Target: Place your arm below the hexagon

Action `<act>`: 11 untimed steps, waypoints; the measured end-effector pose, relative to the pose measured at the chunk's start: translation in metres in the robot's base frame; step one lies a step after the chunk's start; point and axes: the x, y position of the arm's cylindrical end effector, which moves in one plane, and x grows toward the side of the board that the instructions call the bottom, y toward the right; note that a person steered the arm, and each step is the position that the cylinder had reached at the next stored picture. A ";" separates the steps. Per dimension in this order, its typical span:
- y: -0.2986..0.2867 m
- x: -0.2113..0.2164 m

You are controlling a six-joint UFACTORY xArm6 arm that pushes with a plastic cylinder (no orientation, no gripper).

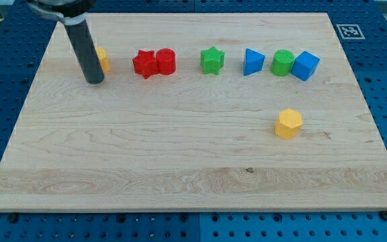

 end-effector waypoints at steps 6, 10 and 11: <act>0.231 0.113; 0.363 0.143; 0.345 0.136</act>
